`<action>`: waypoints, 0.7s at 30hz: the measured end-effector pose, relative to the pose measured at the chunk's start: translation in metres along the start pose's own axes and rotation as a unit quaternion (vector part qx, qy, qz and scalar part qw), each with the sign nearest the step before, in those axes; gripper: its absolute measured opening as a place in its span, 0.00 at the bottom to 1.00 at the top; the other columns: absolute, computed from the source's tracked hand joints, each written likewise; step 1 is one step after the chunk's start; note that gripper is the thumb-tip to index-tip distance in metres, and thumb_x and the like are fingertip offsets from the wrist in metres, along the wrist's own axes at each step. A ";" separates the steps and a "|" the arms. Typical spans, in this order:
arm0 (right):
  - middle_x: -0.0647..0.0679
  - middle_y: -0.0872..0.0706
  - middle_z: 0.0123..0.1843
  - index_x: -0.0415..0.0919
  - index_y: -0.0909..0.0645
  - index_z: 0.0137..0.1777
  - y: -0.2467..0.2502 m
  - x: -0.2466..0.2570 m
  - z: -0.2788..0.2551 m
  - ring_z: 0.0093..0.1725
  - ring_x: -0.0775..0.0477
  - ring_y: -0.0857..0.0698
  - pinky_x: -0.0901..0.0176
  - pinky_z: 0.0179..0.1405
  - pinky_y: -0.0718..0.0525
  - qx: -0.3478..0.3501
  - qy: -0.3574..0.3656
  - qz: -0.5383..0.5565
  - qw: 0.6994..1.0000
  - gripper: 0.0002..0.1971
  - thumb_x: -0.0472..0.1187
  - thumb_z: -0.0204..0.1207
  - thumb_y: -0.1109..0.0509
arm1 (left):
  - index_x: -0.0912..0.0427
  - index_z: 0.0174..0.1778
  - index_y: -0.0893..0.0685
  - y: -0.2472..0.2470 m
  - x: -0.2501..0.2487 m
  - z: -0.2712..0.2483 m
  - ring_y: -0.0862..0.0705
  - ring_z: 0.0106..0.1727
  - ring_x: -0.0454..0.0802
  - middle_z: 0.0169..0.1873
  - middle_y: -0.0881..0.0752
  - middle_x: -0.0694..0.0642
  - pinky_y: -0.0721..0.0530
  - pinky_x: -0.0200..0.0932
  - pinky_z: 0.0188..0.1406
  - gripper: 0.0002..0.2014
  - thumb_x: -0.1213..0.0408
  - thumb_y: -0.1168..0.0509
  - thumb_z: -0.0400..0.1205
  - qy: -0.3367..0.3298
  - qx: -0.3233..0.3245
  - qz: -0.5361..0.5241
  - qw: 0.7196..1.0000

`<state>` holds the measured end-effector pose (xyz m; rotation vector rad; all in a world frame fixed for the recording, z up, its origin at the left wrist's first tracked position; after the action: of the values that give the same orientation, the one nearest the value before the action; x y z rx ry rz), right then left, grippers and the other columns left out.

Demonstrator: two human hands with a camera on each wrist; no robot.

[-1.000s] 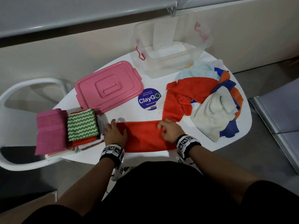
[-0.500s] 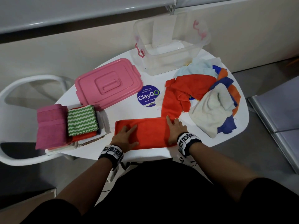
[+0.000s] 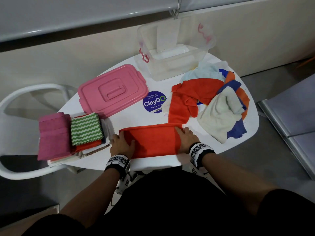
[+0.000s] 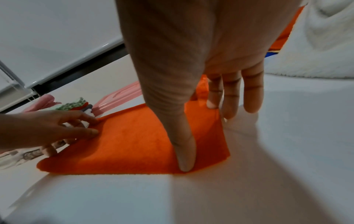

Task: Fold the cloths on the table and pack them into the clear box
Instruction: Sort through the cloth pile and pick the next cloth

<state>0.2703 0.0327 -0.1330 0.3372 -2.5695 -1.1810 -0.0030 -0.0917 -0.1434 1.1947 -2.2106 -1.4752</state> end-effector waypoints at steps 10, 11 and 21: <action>0.40 0.36 0.75 0.53 0.61 0.86 -0.001 -0.008 -0.001 0.73 0.36 0.27 0.43 0.71 0.28 0.034 -0.060 -0.004 0.998 0.58 0.50 0.66 0.22 | 0.67 0.69 0.30 0.004 0.011 0.009 0.16 0.61 0.67 0.61 0.17 0.67 0.15 0.58 0.55 0.43 0.44 0.21 0.67 0.130 0.023 -0.107 0.985; 0.41 0.35 0.75 0.54 0.57 0.86 0.002 -0.008 0.000 0.74 0.36 0.28 0.42 0.72 0.30 0.022 -0.063 0.007 0.998 0.55 0.55 0.66 0.24 | 0.67 0.67 0.26 0.003 0.014 0.012 0.15 0.59 0.67 0.59 0.15 0.67 0.14 0.56 0.54 0.43 0.42 0.21 0.65 0.138 0.030 -0.116 0.983; 0.44 0.32 0.69 0.55 0.37 0.83 -0.002 0.015 0.006 0.67 0.39 0.24 0.50 0.67 0.22 -0.044 0.108 0.048 0.992 0.41 0.44 0.70 0.26 | 0.60 0.70 0.30 0.000 0.013 0.003 0.17 0.55 0.60 0.59 0.16 0.64 0.20 0.47 0.51 0.34 0.68 0.22 0.70 0.136 0.056 -0.269 0.952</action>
<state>0.2548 0.0304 -0.1355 0.3009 -2.3150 -1.1509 -0.0127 -0.0990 -0.1481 2.0231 -1.8861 -1.2536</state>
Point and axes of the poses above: each hand's wrist, its own z-axis towards the middle knuckle, its own y-axis out of the back of the hand, x = y × z, the point moved 7 cm from there along z, towards the middle knuckle
